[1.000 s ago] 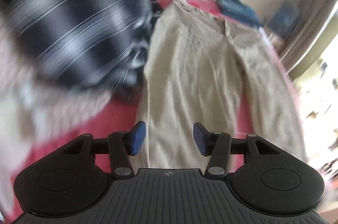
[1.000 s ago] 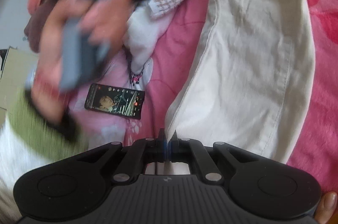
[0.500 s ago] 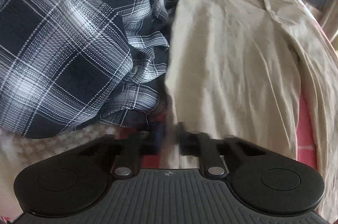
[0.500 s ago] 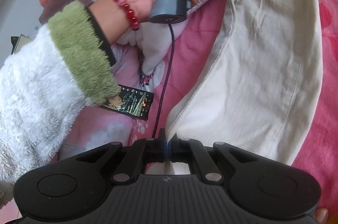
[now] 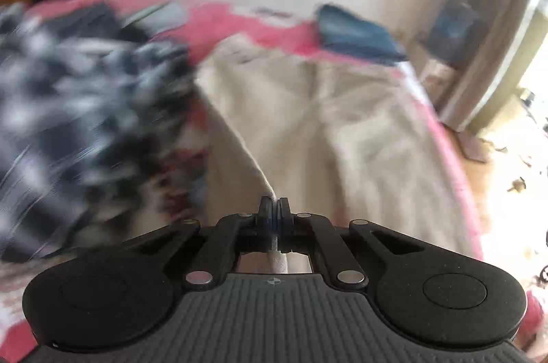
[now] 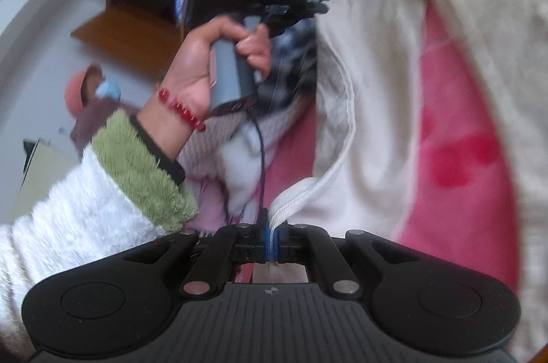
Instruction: Fold clothes
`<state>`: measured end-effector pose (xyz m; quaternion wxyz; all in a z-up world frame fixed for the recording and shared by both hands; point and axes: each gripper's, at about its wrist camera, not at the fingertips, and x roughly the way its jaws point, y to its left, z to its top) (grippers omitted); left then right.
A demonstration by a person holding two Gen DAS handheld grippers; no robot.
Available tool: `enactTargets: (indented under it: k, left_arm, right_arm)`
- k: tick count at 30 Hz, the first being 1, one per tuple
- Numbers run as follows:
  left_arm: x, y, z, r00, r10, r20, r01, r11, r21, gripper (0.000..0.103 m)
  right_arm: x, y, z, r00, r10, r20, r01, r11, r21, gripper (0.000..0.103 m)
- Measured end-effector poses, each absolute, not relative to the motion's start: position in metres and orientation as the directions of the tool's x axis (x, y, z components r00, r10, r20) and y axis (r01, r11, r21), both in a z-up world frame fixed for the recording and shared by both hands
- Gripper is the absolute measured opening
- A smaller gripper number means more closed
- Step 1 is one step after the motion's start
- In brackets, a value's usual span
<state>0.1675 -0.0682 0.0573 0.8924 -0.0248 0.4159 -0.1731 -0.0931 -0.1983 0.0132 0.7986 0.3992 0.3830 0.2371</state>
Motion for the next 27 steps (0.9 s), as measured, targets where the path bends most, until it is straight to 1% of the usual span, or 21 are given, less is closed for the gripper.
enactTargets:
  k: [3, 7, 11, 14, 16, 18, 19, 20, 23, 26, 27]
  left_arm:
    - [0.16, -0.109, 0.067, 0.595, -0.365, -0.716, 0.351, 0.919, -0.177, 0.0]
    - [0.149, -0.155, 0.064, 0.546, -0.409, -0.731, 0.416, 0.89, -0.188, 0.0]
    - [0.133, -0.195, 0.04, 0.48, -0.427, -0.766, 0.471, 0.862, -0.186, 0.0]
    - [0.119, -0.214, 0.018, 0.429, -0.414, -0.802, 0.503, 0.848, -0.168, 0.002]
    - [0.104, -0.214, 0.013, 0.409, -0.418, -0.811, 0.517, 0.838, -0.172, 0.004]
    - [0.09, -0.205, 0.02, 0.413, -0.434, -0.801, 0.539, 0.825, -0.17, 0.011]
    - [0.082, -0.196, 0.027, 0.425, -0.442, -0.79, 0.552, 0.818, -0.161, 0.02]
    - [0.074, -0.187, 0.033, 0.437, -0.451, -0.778, 0.566, 0.81, -0.152, 0.024]
    - [0.051, -0.161, 0.051, 0.447, -0.462, -0.766, 0.608, 0.785, -0.118, 0.027]
    - [0.021, -0.127, 0.055, 0.42, -0.473, -0.774, 0.66, 0.745, -0.097, 0.031]
    - [0.009, -0.115, 0.054, 0.405, -0.477, -0.78, 0.677, 0.73, -0.095, 0.031]
  right_arm:
    - [-0.111, -0.23, 0.02, 0.652, 0.626, -0.428, -0.026, 0.582, 0.813, 0.002]
    - [-0.142, -0.266, 0.026, 0.698, 0.543, -0.467, 0.056, 0.61, 0.791, 0.002]
    - [-0.171, -0.293, 0.02, 0.717, 0.478, -0.507, 0.148, 0.607, 0.781, 0.002]
    - [-0.181, -0.31, 0.008, 0.722, 0.421, -0.549, 0.218, 0.615, 0.758, 0.002]
    - [-0.183, -0.323, -0.005, 0.71, 0.387, -0.588, 0.271, 0.621, 0.736, 0.002]
    - [-0.183, -0.334, -0.019, 0.697, 0.385, -0.605, 0.313, 0.597, 0.739, 0.002]
    - [-0.183, -0.339, -0.026, 0.69, 0.387, -0.612, 0.333, 0.582, 0.742, 0.002]
    - [-0.182, -0.344, -0.033, 0.683, 0.389, -0.619, 0.352, 0.566, 0.745, 0.002]
    - [-0.195, -0.354, -0.042, 0.685, 0.405, -0.606, 0.381, 0.51, 0.771, 0.004]
    - [-0.209, -0.364, -0.048, 0.69, 0.421, -0.589, 0.405, 0.451, 0.796, 0.008]
    - [-0.213, -0.365, -0.049, 0.691, 0.426, -0.585, 0.406, 0.44, 0.801, 0.016]
